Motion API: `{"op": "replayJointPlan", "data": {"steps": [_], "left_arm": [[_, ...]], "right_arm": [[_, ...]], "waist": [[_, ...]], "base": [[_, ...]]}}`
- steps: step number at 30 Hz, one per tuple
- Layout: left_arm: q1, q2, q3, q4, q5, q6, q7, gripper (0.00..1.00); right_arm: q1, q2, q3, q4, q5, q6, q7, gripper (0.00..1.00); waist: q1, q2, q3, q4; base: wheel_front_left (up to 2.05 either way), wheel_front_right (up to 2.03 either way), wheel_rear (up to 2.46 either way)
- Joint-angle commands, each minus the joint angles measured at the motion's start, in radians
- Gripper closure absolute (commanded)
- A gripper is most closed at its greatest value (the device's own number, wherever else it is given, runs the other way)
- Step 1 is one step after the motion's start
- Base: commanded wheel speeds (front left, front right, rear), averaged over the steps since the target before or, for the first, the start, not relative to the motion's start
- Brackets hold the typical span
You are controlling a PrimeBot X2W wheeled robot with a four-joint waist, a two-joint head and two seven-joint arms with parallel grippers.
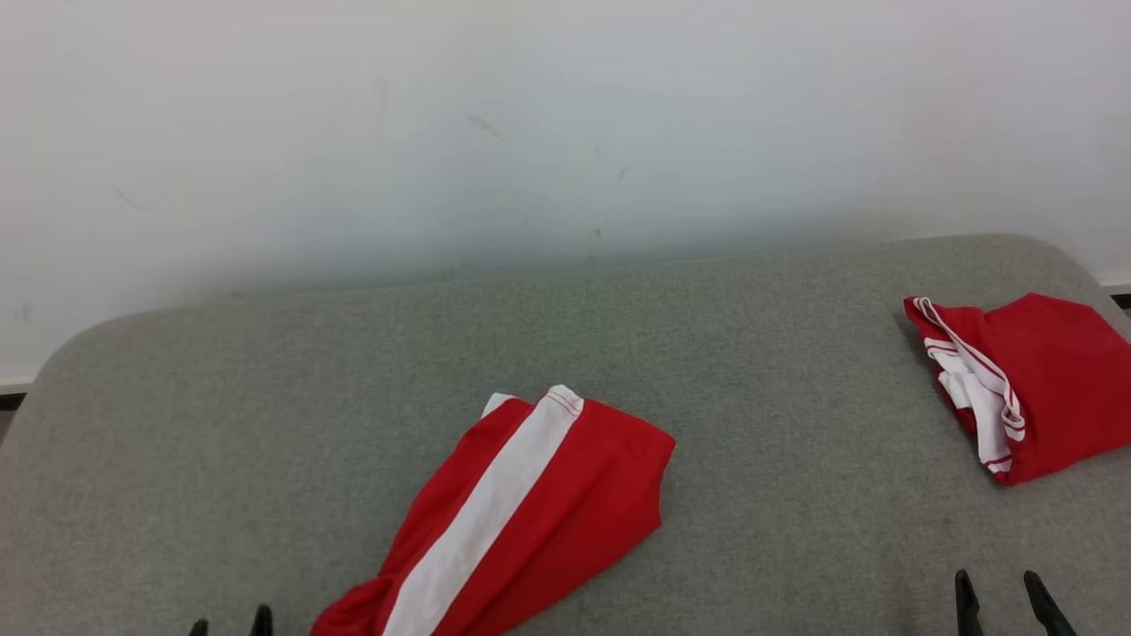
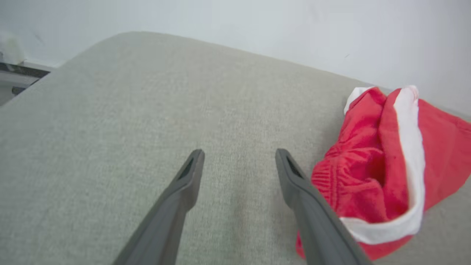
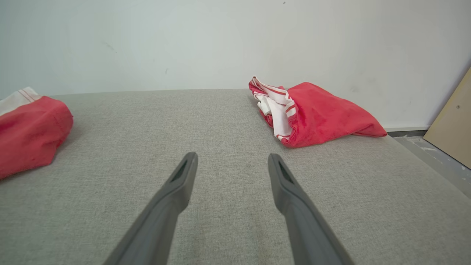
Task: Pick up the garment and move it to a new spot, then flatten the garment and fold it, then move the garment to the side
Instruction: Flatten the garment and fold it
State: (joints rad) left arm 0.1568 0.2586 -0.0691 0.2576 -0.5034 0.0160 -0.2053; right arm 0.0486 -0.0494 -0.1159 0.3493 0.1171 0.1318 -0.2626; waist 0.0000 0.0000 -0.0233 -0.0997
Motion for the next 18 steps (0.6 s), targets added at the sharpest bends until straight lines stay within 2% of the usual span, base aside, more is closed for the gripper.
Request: {"op": "replayJointPlan", "data": {"steps": [1, 5, 8, 11, 18], "left_arm": [[-0.018, 0.004, -0.006, -0.047, 0.016, 0.001, -0.003, 0.00], [-0.077, -0.016, -0.061, -0.149, 0.031, -0.012, 0.042, 0.00], [-0.154, -0.028, -0.113, -0.165, 0.047, -0.024, 0.083, 0.00], [-0.230, -0.046, -0.175, -0.125, 0.069, -0.052, 0.118, 0.00], [-0.374, -0.066, -0.227, 0.022, 0.072, -0.095, 0.147, 0.00]], "right_arm": [[0.007, -0.003, 0.000, -0.004, 0.000, -0.003, -0.002, 0.00], [-0.005, -0.003, 0.007, -0.001, -0.001, -0.003, -0.002, 0.00], [-0.020, -0.003, 0.016, 0.001, -0.003, -0.003, -0.002, 0.00], [-0.032, -0.003, 0.026, -0.002, -0.003, -0.003, -0.002, 0.00], [-0.053, -0.003, 0.026, -0.010, 0.001, -0.003, -0.002, 0.00]], "waist": [[0.0000, 0.0000, 0.002, -0.006], [0.0000, 0.0000, 0.009, -0.025], [0.0000, 0.0000, 0.017, -0.048], [0.0000, 0.0000, 0.030, -0.080], [0.0000, 0.0000, 0.060, -0.154]], "base": [[0.00, 0.00, 0.00], [0.00, 0.00, 0.00], [0.00, 0.00, 0.00], [0.00, 0.00, 0.00], [0.00, 0.00, 0.00]]}}
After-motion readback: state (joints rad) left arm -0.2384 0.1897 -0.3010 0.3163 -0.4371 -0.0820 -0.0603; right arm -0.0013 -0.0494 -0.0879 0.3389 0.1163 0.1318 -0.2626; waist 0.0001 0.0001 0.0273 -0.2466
